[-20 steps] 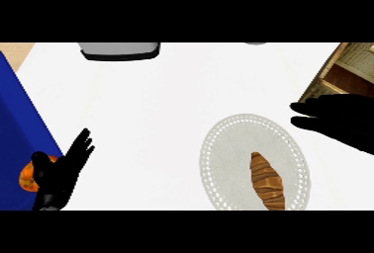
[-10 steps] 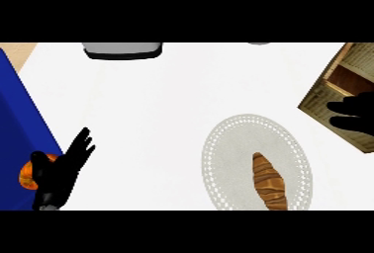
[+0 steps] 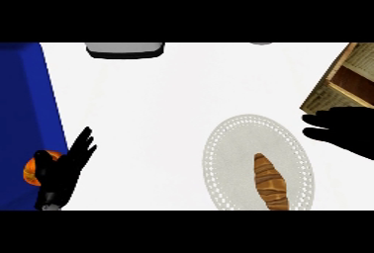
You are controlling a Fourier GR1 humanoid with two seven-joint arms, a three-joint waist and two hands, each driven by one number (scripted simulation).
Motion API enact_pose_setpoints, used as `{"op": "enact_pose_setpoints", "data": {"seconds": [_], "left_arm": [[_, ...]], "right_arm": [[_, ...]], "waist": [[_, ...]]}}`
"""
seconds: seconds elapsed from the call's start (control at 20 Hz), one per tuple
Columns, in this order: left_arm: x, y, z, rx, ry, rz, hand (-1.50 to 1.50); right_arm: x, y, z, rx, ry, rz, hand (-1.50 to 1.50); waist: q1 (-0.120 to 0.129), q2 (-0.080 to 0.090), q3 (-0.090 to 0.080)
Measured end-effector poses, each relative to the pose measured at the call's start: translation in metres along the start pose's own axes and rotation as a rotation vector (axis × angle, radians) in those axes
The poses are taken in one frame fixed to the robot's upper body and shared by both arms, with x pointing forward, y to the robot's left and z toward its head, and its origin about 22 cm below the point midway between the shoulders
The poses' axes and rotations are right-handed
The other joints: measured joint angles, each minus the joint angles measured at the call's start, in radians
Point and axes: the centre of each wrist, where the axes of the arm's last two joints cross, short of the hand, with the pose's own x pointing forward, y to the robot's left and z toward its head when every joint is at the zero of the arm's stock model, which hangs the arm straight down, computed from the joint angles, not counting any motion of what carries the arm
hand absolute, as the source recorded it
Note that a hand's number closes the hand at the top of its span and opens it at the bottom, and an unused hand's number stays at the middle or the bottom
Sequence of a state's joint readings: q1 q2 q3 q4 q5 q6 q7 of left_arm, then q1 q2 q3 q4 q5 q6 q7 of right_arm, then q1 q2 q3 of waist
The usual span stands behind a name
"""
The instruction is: Pick the croissant from the placemat and place it in the basket
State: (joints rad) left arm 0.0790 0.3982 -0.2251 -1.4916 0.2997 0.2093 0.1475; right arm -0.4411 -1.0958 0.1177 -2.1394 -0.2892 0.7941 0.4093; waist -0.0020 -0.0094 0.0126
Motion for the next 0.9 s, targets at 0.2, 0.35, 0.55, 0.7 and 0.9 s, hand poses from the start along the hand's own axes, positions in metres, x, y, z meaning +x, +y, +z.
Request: {"op": "enact_pose_setpoints", "data": {"seconds": [0.2,0.35,0.55,0.7,0.9], "left_arm": [[0.000,0.003,-0.001,0.000,0.005,0.004,0.00],[0.001,0.006,-0.003,0.007,0.012,-0.002,0.00],[0.003,0.004,-0.003,0.003,0.019,-0.001,0.00],[0.000,0.005,-0.004,0.008,0.017,0.000,0.00],[0.002,0.005,-0.003,0.009,0.012,0.001,0.00]], "right_arm": [[0.001,0.024,-0.014,-0.004,-0.009,-0.016,-1.50],[-0.001,0.038,-0.022,0.000,0.006,-0.005,-1.50],[-0.003,0.056,-0.034,0.027,0.037,0.014,-1.50],[-0.006,0.071,-0.043,0.033,0.040,0.012,-1.50],[-0.011,0.088,-0.055,0.039,0.044,0.009,-1.50]], "waist": [[0.002,0.000,0.001],[0.004,0.001,0.002],[0.007,0.002,0.001],[0.005,0.001,0.003],[0.008,0.001,0.002]]}}
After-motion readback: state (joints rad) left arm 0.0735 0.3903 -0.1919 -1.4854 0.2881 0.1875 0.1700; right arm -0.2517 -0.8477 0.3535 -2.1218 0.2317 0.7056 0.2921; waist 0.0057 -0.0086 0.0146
